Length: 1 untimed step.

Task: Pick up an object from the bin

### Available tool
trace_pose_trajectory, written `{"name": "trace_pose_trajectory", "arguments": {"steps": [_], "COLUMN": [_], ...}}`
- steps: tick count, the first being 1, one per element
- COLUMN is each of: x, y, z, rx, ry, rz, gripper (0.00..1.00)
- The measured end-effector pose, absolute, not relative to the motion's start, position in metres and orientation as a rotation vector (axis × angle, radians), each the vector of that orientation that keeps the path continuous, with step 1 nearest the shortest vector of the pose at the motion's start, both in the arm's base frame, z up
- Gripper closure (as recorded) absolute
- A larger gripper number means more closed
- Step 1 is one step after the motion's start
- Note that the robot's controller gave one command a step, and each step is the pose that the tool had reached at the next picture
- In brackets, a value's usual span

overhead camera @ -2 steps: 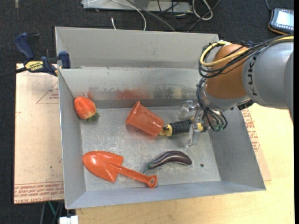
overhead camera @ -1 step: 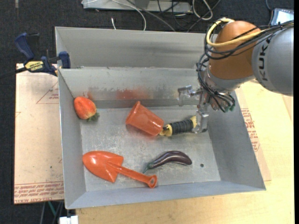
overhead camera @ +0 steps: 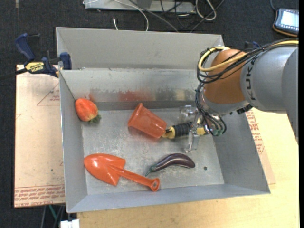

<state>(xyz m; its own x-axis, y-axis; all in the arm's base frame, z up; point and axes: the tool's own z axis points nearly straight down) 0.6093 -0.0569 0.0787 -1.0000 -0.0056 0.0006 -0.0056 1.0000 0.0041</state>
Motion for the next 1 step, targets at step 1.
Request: {"name": "trace_pose_trajectory", "arguments": {"steps": [1], "x": [0.6156], "y": [-0.0618], "z": [0.0720], "rx": [0.138], "ry": [-3.164], "rz": [0.002], "gripper": [0.00]}}
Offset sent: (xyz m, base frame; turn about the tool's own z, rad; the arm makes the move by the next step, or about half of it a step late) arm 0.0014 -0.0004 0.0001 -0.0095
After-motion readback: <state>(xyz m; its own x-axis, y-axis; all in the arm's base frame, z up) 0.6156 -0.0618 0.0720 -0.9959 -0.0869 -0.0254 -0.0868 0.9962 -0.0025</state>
